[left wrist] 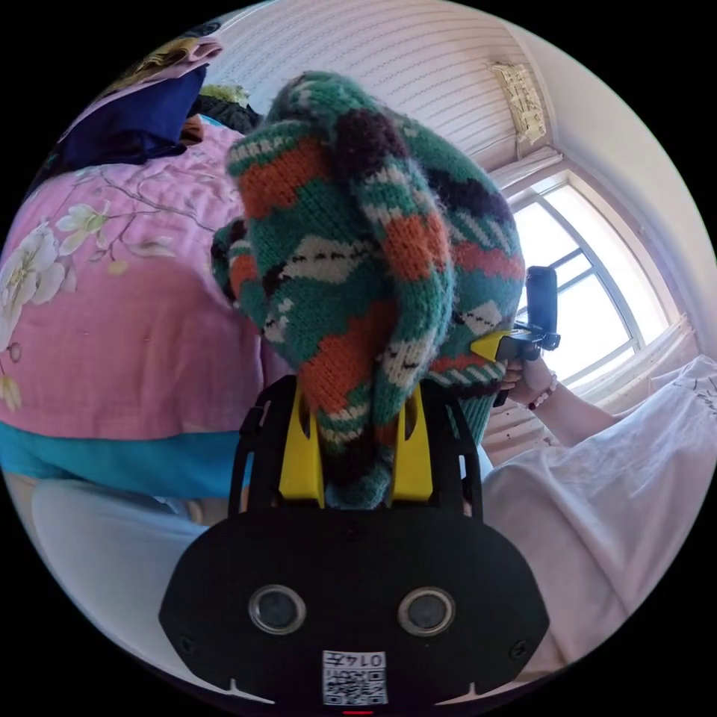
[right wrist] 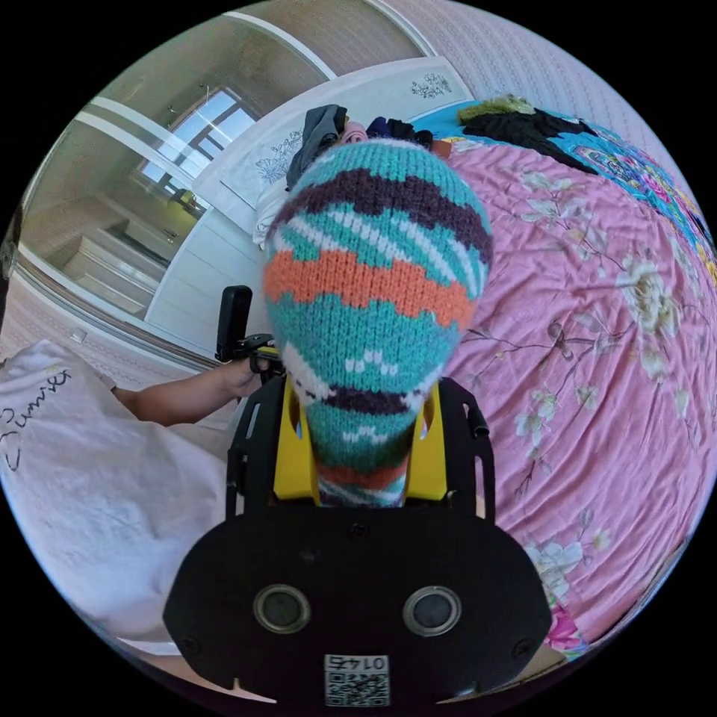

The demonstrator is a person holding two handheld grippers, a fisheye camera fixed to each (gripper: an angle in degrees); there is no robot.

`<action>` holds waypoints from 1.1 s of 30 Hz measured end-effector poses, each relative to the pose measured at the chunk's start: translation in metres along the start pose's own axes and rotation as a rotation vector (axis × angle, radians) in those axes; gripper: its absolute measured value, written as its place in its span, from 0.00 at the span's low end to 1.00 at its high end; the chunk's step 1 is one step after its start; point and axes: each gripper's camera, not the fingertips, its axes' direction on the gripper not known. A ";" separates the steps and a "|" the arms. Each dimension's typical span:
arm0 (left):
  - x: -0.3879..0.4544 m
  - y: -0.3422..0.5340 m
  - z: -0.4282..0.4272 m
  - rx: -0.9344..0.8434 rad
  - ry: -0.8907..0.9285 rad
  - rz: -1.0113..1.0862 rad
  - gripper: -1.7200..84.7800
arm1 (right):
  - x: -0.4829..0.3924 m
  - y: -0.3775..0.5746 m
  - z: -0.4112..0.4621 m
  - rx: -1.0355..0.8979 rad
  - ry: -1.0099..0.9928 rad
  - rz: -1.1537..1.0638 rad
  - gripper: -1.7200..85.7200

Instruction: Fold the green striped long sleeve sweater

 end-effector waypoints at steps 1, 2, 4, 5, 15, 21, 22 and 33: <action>0.005 -0.002 0.007 -0.013 0.004 0.004 0.18 | 0.001 0.007 -0.006 0.008 -0.002 0.013 0.25; 0.016 -0.005 0.020 -0.041 0.010 0.013 0.18 | 0.003 0.022 -0.018 0.028 -0.003 0.037 0.25; 0.034 -0.010 0.042 -0.080 0.016 0.042 0.18 | 0.006 0.046 -0.037 0.068 -0.006 0.075 0.25; 0.048 -0.014 0.056 -0.099 0.018 0.068 0.18 | 0.008 0.062 -0.050 0.096 -0.006 0.092 0.25; 0.177 -0.044 0.195 -0.254 0.030 0.305 0.18 | 0.041 0.197 -0.167 0.356 0.019 0.214 0.25; 0.285 -0.099 0.310 -0.454 0.048 0.562 0.18 | 0.078 0.288 -0.247 0.665 0.059 0.408 0.25; 0.299 -0.105 0.323 -0.473 0.049 0.596 0.18 | 0.083 0.299 -0.256 0.699 0.063 0.428 0.25; 0.636 -0.151 0.585 -0.544 0.030 1.193 0.20 | 0.170 0.487 -0.439 1.443 0.243 0.843 0.27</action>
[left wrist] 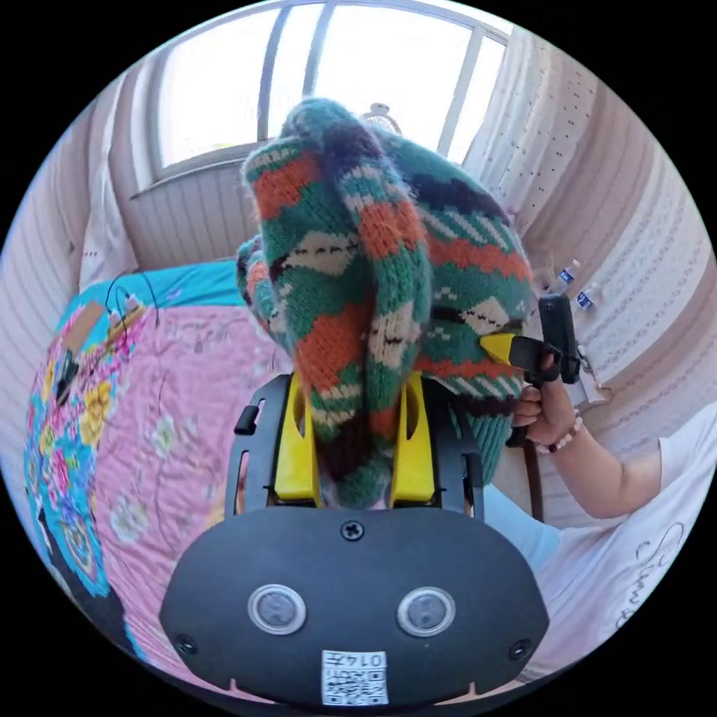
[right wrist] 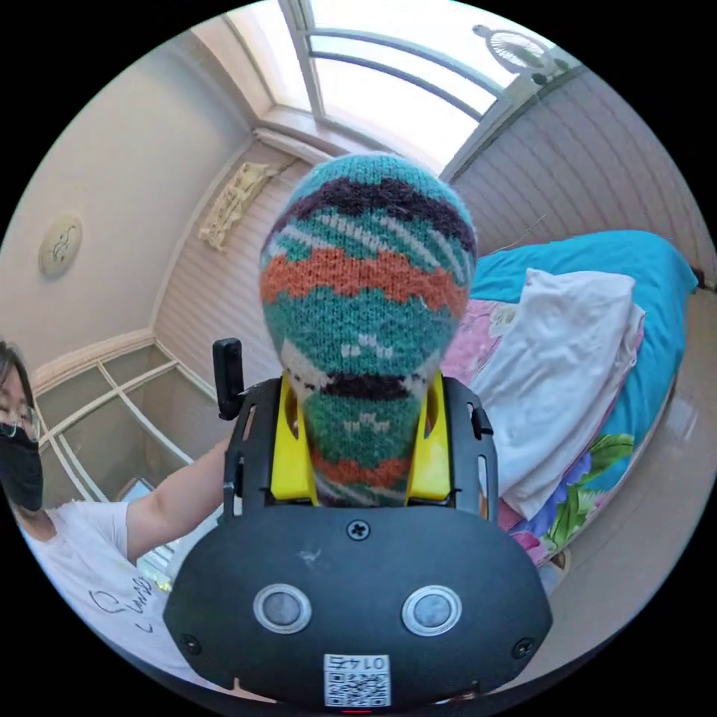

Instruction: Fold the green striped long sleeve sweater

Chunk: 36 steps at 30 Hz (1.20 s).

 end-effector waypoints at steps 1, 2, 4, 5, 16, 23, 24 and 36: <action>0.002 -0.014 0.011 -0.013 -0.020 0.004 0.20 | 0.012 -0.006 -0.001 0.024 0.021 0.042 0.27; 0.007 -0.035 0.035 -0.053 -0.057 -0.011 0.19 | 0.038 -0.014 0.000 0.051 0.078 0.118 0.28; 0.015 -0.054 0.070 -0.140 -0.110 -0.027 0.17 | 0.076 -0.019 0.007 0.031 0.213 0.262 0.28; 0.022 -0.058 0.089 -0.164 -0.101 -0.032 0.16 | 0.095 -0.016 0.012 0.034 0.313 0.355 0.28; 0.039 -0.030 0.076 -0.067 -0.145 -0.150 0.06 | 0.104 0.019 0.023 -0.015 0.310 0.289 0.28; 0.064 0.062 -0.056 0.202 -0.166 -0.274 0.01 | 0.036 0.102 -0.023 0.050 0.290 0.037 0.18; 0.077 0.092 -0.083 0.263 -0.163 -0.277 0.01 | 0.021 0.125 -0.023 0.010 0.283 -0.025 0.16; 0.278 0.431 -0.313 0.295 -0.796 -0.393 0.01 | -0.176 0.421 0.130 -0.875 0.035 -0.768 0.02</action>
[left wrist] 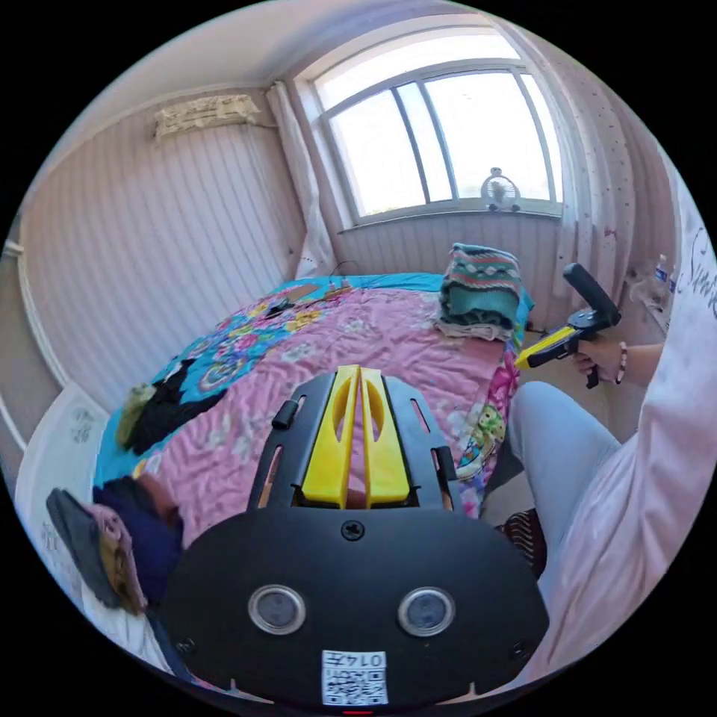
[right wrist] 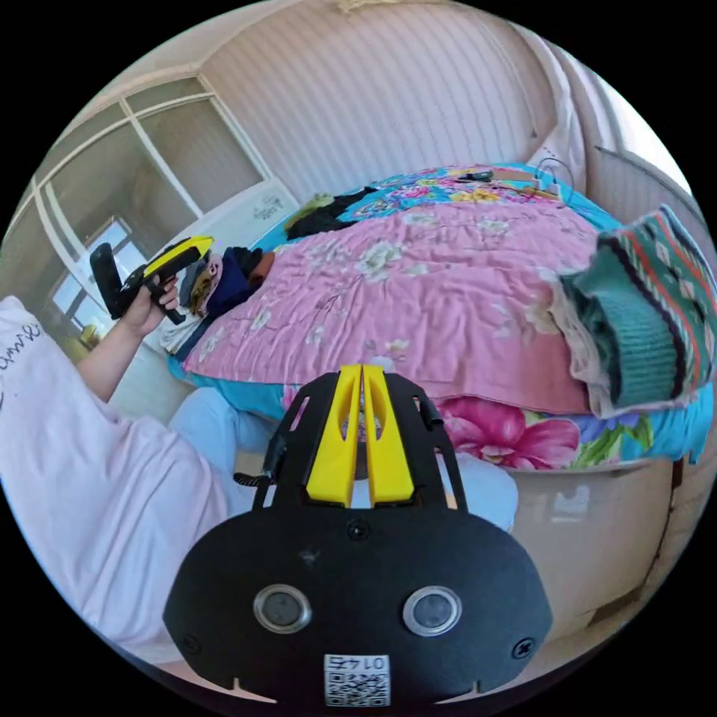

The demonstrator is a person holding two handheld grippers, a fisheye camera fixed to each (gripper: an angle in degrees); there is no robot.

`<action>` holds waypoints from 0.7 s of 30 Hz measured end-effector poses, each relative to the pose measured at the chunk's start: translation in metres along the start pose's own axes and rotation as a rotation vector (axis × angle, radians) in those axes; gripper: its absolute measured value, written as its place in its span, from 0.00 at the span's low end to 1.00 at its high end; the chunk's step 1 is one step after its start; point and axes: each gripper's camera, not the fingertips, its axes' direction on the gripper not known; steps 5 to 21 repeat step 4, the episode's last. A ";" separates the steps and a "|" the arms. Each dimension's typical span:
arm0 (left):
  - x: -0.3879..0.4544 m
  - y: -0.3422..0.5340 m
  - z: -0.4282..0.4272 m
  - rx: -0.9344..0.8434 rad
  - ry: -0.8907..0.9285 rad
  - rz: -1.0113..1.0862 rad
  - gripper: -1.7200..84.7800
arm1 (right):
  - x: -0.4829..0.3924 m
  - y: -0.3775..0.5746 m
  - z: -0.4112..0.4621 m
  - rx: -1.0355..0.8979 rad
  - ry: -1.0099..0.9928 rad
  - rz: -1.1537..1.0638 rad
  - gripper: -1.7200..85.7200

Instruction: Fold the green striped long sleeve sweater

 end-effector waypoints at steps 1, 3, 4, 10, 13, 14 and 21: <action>-0.008 0.011 -0.014 0.003 -0.044 -0.026 0.01 | -0.015 -0.008 0.012 -0.009 -0.031 -0.036 0.02; -0.040 0.053 -0.068 -0.016 -0.145 -0.127 0.01 | -0.075 -0.038 0.058 -0.039 -0.167 -0.175 0.02; -0.049 0.063 -0.080 -0.028 -0.162 -0.151 0.02 | -0.090 -0.045 0.069 -0.050 -0.195 -0.217 0.02; -0.049 0.063 -0.080 -0.028 -0.162 -0.151 0.02 | -0.090 -0.045 0.069 -0.050 -0.195 -0.217 0.02; -0.049 0.063 -0.080 -0.028 -0.162 -0.151 0.02 | -0.090 -0.045 0.069 -0.050 -0.195 -0.217 0.02; -0.049 0.063 -0.080 -0.028 -0.162 -0.151 0.02 | -0.090 -0.045 0.069 -0.050 -0.195 -0.217 0.02; -0.049 0.063 -0.080 -0.028 -0.162 -0.151 0.02 | -0.090 -0.045 0.069 -0.050 -0.195 -0.217 0.02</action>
